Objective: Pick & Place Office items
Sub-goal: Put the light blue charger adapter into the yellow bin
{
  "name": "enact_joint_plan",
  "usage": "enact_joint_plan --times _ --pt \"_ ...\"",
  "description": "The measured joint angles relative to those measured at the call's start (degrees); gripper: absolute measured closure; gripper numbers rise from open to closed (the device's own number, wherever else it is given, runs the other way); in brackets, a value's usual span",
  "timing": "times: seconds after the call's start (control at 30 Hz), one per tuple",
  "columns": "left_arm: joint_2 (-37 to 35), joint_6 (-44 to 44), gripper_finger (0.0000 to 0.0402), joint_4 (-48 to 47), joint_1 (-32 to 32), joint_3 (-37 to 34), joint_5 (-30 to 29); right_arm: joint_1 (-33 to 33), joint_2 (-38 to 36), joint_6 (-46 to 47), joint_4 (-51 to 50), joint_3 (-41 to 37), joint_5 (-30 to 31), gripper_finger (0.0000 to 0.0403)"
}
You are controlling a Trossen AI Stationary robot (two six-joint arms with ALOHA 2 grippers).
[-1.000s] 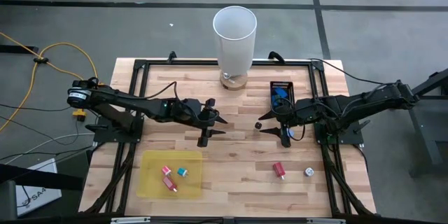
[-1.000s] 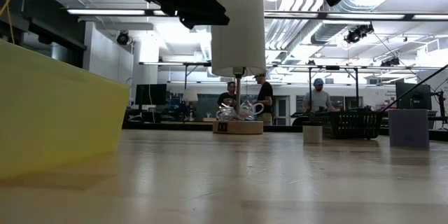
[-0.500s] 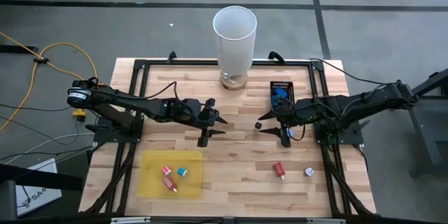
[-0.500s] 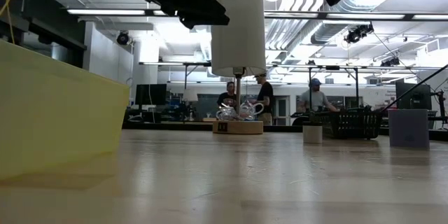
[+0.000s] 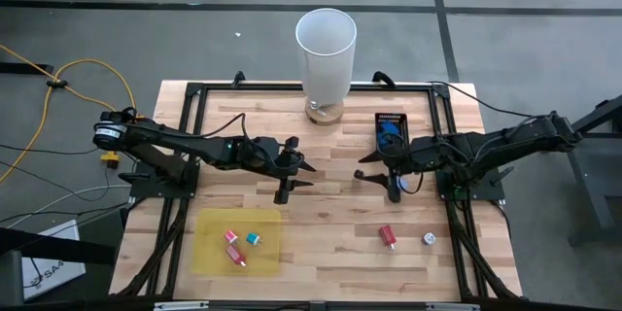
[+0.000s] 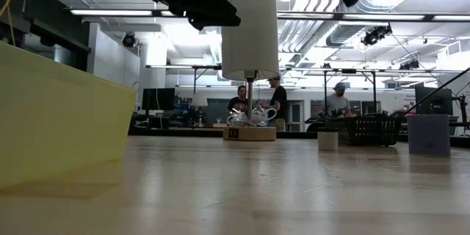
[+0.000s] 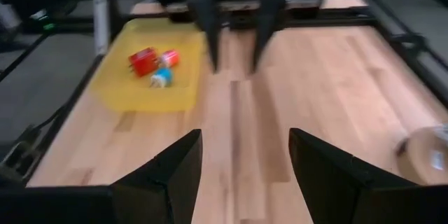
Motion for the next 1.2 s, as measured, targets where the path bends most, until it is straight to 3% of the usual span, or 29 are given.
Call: enact_joint_plan --times 0.13,0.5,0.77,1.2 --pt "0.0 0.0 0.0227 0.0 0.0 0.0 0.0 -0.9 0.0 2.4 0.0 0.0 4.7 0.0201" --pt "0.0 0.0 0.0227 0.0 0.0 0.0 0.0 -6.5 0.0 4.5 -1.9 0.0 5.4 0.0201" --pt "0.0 0.0 0.0227 0.0 0.0 0.0 0.0 -9.9 0.0 10.0 -15.2 0.0 5.4 0.0201" --pt "0.0 0.0 0.0227 0.0 0.0 0.0 0.0 -10.1 0.9 21.1 -29.8 0.0 -2.2 0.0201"
